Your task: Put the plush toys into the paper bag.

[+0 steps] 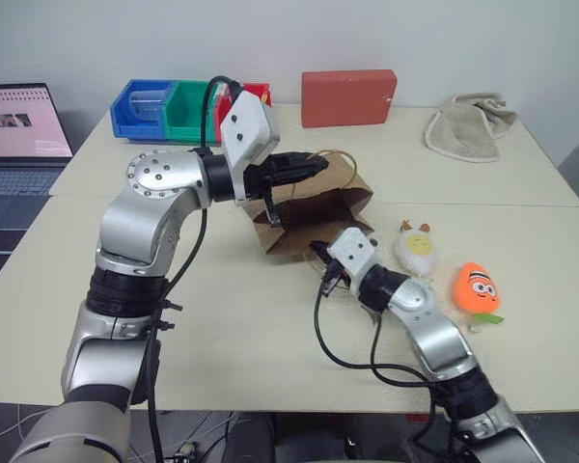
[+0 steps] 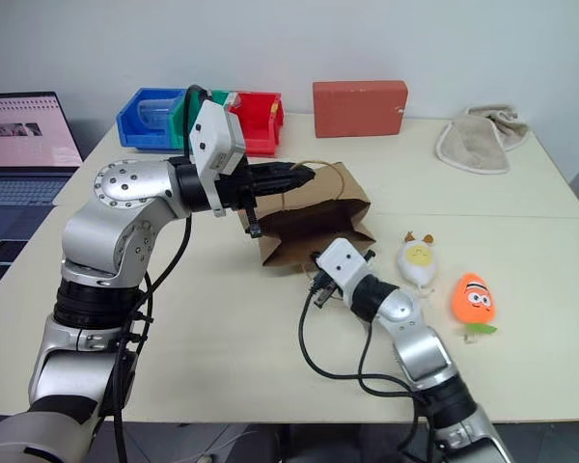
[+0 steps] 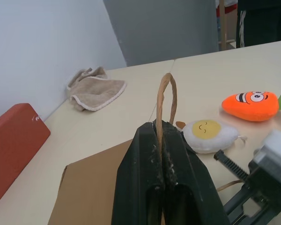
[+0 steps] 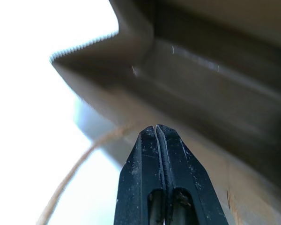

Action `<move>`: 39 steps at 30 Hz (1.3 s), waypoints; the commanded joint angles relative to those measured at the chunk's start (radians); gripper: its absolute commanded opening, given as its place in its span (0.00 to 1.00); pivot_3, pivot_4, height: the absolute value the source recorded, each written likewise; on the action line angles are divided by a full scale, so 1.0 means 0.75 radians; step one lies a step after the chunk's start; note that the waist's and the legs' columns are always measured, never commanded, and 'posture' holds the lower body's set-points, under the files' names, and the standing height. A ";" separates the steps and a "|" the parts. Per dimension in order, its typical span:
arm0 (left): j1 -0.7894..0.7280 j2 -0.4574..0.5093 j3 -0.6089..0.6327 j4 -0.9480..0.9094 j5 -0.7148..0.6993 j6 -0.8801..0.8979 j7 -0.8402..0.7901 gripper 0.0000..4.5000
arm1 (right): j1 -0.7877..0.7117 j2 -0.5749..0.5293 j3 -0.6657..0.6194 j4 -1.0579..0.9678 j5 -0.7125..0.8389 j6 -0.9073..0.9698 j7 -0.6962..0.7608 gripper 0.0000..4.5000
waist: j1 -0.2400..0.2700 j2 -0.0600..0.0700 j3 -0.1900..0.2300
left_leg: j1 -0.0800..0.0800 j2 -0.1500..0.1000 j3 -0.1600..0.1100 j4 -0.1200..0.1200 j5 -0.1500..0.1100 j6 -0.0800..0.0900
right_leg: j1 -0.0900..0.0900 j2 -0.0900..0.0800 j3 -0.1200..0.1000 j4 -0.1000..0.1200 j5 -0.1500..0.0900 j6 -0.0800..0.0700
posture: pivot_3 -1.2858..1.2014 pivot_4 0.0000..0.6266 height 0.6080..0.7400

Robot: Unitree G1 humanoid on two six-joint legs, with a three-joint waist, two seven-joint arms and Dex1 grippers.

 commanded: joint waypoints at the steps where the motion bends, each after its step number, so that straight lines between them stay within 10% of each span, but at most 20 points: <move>1: 0.006 -0.018 -0.005 -0.072 -0.035 0.011 0.002 0.00 | 0.011 -0.123 -0.117 -0.237 0.160 0.088 0.152 0.00 | 0.001 0.000 0.000 | 0.000 0.000 0.000 0.000 0.000 0.000 | 0.000 0.000 0.000 0.000 0.000 0.000 | 0.52 0.24 1.00; 5: 0.032 -0.035 -0.016 -0.103 -0.041 0.023 0.008 0.00 | 0.029 -0.258 -0.267 -0.374 0.331 0.224 0.231 0.12 | 0.008 0.000 0.000 | 0.000 0.000 0.000 0.000 0.000 0.000 | 0.001 0.000 0.000 0.000 0.000 0.000 | 0.52 0.24 1.00; 16: 0.044 -0.081 -0.040 -0.083 -0.034 0.006 0.018 0.00 | 0.125 -0.435 -0.411 -0.466 0.497 0.258 0.295 0.98 | 0.014 0.000 0.000 | 0.000 0.000 0.000 0.001 0.000 0.000 | 0.001 0.000 0.000 0.000 0.000 0.000 | 0.52 0.24 1.00; 26: 0.221 -0.062 -0.097 -0.215 -0.073 0.076 -0.009 0.00 | 0.266 -0.657 -0.645 -0.412 0.629 0.252 0.453 0.99 | 0.019 0.000 0.000 | 0.000 0.000 0.001 0.002 0.000 0.000 | 0.001 0.000 0.001 -0.001 0.000 0.000 | 0.52 0.24 1.00; 39: 0.270 -0.076 -0.054 -0.246 -0.154 0.157 0.040 0.00 | 0.301 -0.822 -0.512 -0.116 0.177 -0.137 0.357 0.99 | 0.019 0.000 0.000 | 0.000 0.000 0.002 0.005 0.000 0.000 | 0.003 0.000 0.002 -0.001 -0.004 -0.007 | 0.52 0.24 1.00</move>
